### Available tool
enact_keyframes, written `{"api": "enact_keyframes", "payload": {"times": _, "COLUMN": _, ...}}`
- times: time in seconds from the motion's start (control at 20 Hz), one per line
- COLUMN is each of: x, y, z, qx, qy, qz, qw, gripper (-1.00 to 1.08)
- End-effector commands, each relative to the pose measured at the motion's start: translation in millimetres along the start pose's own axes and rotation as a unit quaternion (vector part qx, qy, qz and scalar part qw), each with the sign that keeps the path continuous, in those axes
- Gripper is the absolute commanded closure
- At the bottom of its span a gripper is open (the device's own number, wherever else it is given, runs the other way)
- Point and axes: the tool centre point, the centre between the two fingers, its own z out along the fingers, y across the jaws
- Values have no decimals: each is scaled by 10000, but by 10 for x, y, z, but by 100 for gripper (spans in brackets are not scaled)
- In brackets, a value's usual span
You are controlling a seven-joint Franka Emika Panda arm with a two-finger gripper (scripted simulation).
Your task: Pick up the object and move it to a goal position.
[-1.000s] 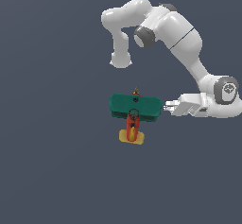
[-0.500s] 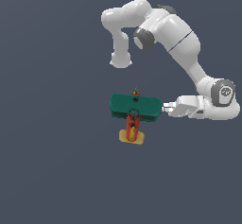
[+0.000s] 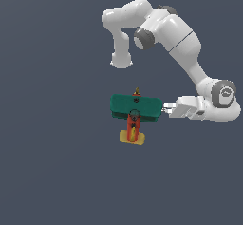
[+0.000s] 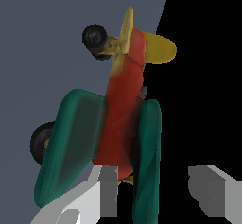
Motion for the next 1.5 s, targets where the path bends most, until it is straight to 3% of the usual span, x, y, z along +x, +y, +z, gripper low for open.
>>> {"api": "enact_keyframes", "payload": {"times": 0.0, "x": -1, "y": 0, "z": 12, "qx": 0, "qy": 0, "qz": 0, "qw": 10000, "gripper": -20}}
{"api": "enact_keyframes", "payload": {"times": 1.05, "x": 4, "y": 5, "z": 350, "qx": -3, "qy": -2, "qz": 10, "qw": 10000, "gripper": -20}}
{"api": "enact_keyframes", "payload": {"times": 1.1, "x": 4, "y": 5, "z": 350, "qx": -3, "qy": -2, "qz": 10, "qw": 10000, "gripper": 108}}
{"api": "enact_keyframes", "payload": {"times": 1.45, "x": 4, "y": 5, "z": 350, "qx": -3, "qy": -2, "qz": 10, "qw": 10000, "gripper": 108}}
